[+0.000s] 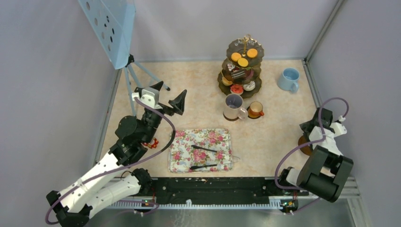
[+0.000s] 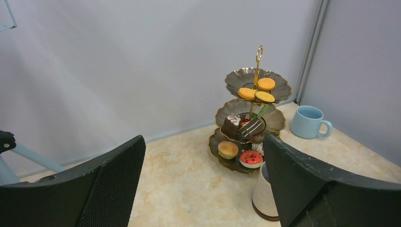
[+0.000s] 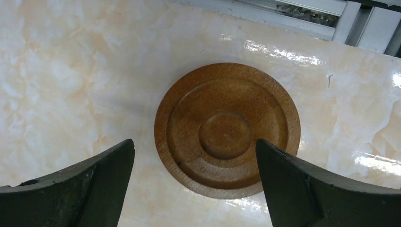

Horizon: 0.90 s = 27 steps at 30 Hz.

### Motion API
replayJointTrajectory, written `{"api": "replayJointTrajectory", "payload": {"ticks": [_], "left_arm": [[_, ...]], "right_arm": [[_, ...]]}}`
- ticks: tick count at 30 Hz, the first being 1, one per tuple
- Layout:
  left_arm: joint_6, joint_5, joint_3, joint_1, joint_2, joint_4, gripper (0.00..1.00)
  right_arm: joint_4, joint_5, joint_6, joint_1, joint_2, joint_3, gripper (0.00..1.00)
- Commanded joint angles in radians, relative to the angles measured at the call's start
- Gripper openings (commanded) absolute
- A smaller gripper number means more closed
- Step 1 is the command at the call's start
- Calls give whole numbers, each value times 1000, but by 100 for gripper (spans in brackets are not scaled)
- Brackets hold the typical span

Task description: Serve the afternoon tea

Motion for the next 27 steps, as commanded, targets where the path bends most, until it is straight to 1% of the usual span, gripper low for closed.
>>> {"api": "replayJointTrajectory", "payload": {"ticks": [1, 6, 9, 12, 17, 20, 24, 27], "left_arm": [[-3, 9, -1, -4, 12, 49, 99], [-4, 11, 0, -4, 16, 49, 99], [-4, 9, -1, -4, 14, 50, 99], [-2, 11, 0, -5, 17, 49, 99], [1, 7, 0, -5, 15, 49, 99], [2, 7, -1, -6, 17, 49, 99], [5, 8, 1, -5, 17, 47, 99], [8, 5, 2, -4, 13, 46, 99]], "right_arm": [[78, -11, -9, -18, 49, 21, 94], [158, -130, -43, -17, 65, -18, 92], [199, -205, -55, 10, 88, -33, 89], [219, -206, -52, 79, 90, -33, 88], [225, -192, -46, 210, 121, 14, 87], [260, -207, -51, 288, 171, 45, 87], [326, -246, -48, 356, 249, 84, 86], [343, -248, -35, 393, 344, 149, 86]]}}
